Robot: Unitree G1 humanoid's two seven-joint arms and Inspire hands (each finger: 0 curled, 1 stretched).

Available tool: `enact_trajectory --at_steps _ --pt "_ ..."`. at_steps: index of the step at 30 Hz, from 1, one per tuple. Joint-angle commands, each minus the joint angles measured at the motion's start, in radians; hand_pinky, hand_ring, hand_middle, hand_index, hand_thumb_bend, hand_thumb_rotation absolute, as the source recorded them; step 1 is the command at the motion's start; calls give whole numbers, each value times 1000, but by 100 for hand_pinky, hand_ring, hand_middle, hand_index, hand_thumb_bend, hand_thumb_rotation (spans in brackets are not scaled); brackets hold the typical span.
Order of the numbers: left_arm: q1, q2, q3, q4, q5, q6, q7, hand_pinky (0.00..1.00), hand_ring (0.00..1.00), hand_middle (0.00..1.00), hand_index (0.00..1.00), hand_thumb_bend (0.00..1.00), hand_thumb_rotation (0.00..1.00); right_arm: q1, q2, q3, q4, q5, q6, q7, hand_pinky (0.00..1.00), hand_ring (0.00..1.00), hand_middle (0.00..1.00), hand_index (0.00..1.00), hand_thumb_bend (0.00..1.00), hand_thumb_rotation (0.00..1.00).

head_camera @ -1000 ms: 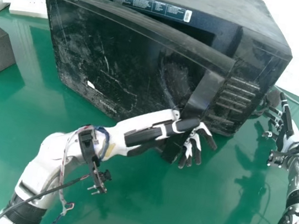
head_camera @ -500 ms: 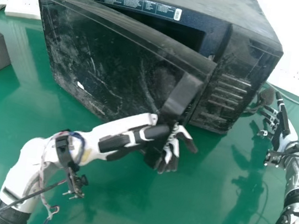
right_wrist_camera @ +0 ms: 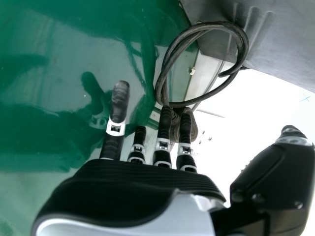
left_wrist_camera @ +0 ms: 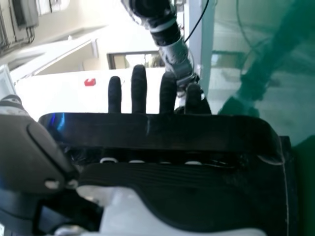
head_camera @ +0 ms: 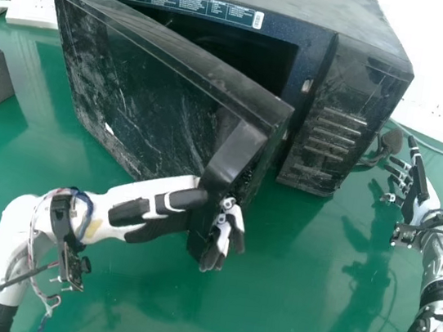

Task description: Open the door of oven

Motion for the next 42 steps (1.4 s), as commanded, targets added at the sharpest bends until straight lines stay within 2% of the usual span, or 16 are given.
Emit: enact_trajectory --at_steps 1,4,6,10,13,16,18,22,25,28,29,33,36,38,40,42 --pt "15 43 110 24 -11 4 60 10 18 30 48 85 77 71 5 5 46 -18 65 -12 64 71 81 84 97 100" --pt "14 37 121 37 -29 -7 48 9 16 30 50 81 75 72 5 3 46 -17 64 -9 64 69 82 85 97 100" --pt "21 26 129 42 -15 -45 54 9 16 30 49 83 77 72 6 3 46 -17 63 -14 63 68 82 85 97 100" --pt "25 22 145 47 -25 -58 57 10 17 30 48 90 78 71 6 1 46 -15 67 -14 67 72 82 84 97 100" --pt "21 24 158 56 -37 -63 51 11 18 32 47 92 77 70 5 -2 48 -13 72 -16 61 69 82 84 100 100" --pt "10 32 181 94 -49 -108 6 11 20 33 47 87 77 74 3 2 47 -18 62 -4 63 72 82 84 99 100" --pt "-5 19 198 144 -56 -179 -28 10 18 30 46 81 80 74 3 -1 47 -16 63 0 65 73 82 85 100 100" --pt "-61 52 210 247 -135 -151 -171 11 20 30 45 89 75 72 4 0 46 -18 66 -13 65 70 81 85 100 100" --pt "-23 74 245 213 -147 -147 -194 14 24 35 47 90 68 75 4 1 46 -18 60 -5 66 71 82 85 100 100" --pt "-9 84 271 222 -125 -246 -256 17 26 36 49 76 72 76 4 -1 46 -17 62 -1 65 71 82 84 100 100" --pt "-14 91 276 237 -121 -265 -281 17 26 35 48 77 74 76 4 0 46 -18 62 -4 65 70 82 84 100 100" --pt "12 131 306 242 -150 -181 -301 16 26 36 50 84 69 76 4 4 45 -22 58 -7 68 72 80 82 100 100" --pt "49 121 338 216 -163 -184 -269 18 27 36 52 84 68 77 2 0 45 -17 59 -1 63 71 81 83 100 100" --pt "23 119 344 261 -188 -200 -325 18 26 36 52 83 69 76 2 -2 46 -14 64 1 64 72 81 83 100 100" --pt "-11 140 336 298 -205 -163 -371 17 25 35 53 86 66 75 2 -6 46 -12 69 1 65 71 81 83 100 100" --pt "-36 181 321 314 -213 -94 -396 15 24 34 46 91 63 75 2 0 45 -19 64 -3 63 70 81 84 100 100"
